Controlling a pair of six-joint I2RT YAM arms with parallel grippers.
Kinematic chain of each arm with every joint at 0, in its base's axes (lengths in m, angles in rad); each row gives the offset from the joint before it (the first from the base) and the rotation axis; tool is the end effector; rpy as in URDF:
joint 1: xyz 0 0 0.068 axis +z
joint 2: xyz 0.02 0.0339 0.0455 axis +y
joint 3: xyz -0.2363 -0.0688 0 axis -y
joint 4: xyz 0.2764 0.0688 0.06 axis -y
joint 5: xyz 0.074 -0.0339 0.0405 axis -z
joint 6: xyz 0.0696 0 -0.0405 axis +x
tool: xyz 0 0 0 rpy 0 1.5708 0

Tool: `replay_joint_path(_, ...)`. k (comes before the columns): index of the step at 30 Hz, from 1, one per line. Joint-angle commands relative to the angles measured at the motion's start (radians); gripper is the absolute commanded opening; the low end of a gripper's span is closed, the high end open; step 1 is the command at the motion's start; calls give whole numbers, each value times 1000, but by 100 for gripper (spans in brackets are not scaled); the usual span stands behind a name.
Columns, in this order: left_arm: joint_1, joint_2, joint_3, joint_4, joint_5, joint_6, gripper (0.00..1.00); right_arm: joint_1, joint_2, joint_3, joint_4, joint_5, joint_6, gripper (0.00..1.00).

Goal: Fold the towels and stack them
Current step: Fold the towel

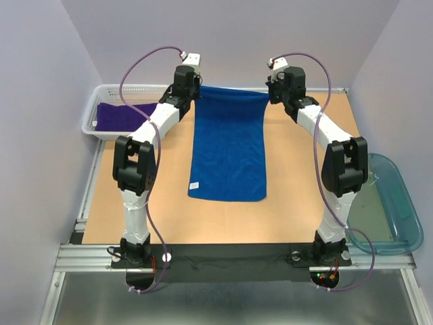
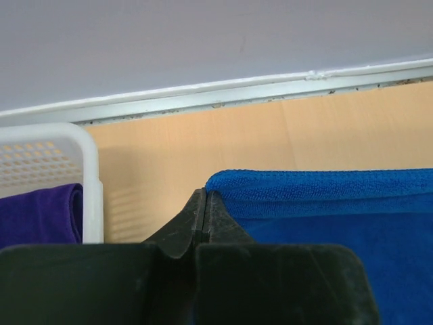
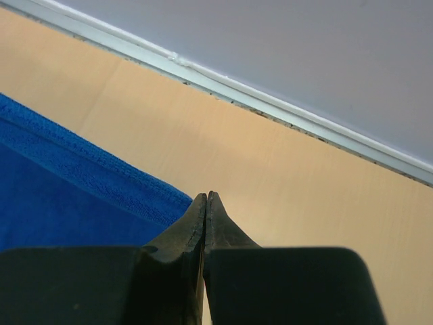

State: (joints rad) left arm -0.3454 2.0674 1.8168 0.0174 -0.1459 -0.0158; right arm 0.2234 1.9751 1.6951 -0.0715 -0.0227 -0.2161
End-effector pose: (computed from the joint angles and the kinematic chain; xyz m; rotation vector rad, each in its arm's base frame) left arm 0.5249 -0.1781 0.2778 0.1928 1.7929 -0.1261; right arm 0.5165 0.1190 0.2626 -0.4339 1.8727 0.0267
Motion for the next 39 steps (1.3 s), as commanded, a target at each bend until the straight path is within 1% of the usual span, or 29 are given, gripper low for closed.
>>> replay_joint_path(1, 36, -53, 7, 107, 28, 7, 0, -16, -33, 12, 113, -34, -46, 1)
replay_joint_path(6, 36, -121, -106, 122, 95, 40, 0, -16, -97, -93, 111, -88, -29, 0)
replay_joint_path(7, 36, -137, -126, 121, 110, 39, 0, -16, -132, -112, 110, -95, -23, 1)
replay_joint_path(8, 36, -153, -172, 119, 118, 33, 0, -16, -151, -158, 110, -112, -11, 0)
replay_joint_path(10, 36, -208, -221, 119, 138, 19, 0, -16, -191, -202, 107, -125, 4, 0)
replay_joint_path(11, 36, -228, -244, 115, 141, 20, 0, -16, -229, -251, 104, -135, 12, 0)
replay_joint_path(12, 36, -262, -288, 107, 141, -10, 0, -16, -251, -271, 95, -149, 32, 0)
replay_joint_path(15, 34, -314, -347, 78, 177, -33, 0, -15, -323, -356, 72, -186, 70, 1)
replay_joint_path(18, 34, -387, -447, 49, 209, -70, 0, -16, -374, -419, -12, -230, 116, 0)
replay_joint_path(23, 34, -464, -548, -16, 259, -127, 0, -16, -439, -494, -141, -269, 196, 0)
replay_joint_path(25, 32, -506, -606, -16, 273, -141, 0, -15, -481, -534, -165, -276, 213, 0)
replay_joint_path(26, 32, -521, -626, -16, 272, -147, 0, -15, -495, -544, -174, -278, 248, 0)
replay_joint_path(27, 32, -542, -660, -40, 276, -159, 0, -15, -516, -557, -194, -287, 257, 0)
replay_joint_path(32, 29, -602, -761, -57, 301, -214, 0, -15, -548, -600, -267, -304, 293, 1)
replay_joint_path(33, 29, -610, -792, -62, 304, -225, 0, -15, -548, -598, -305, -309, 299, 0)
replay_joint_path(39, 29, -685, -870, -114, 310, -305, 0, -15, -553, -614, -416, -318, 365, 1)
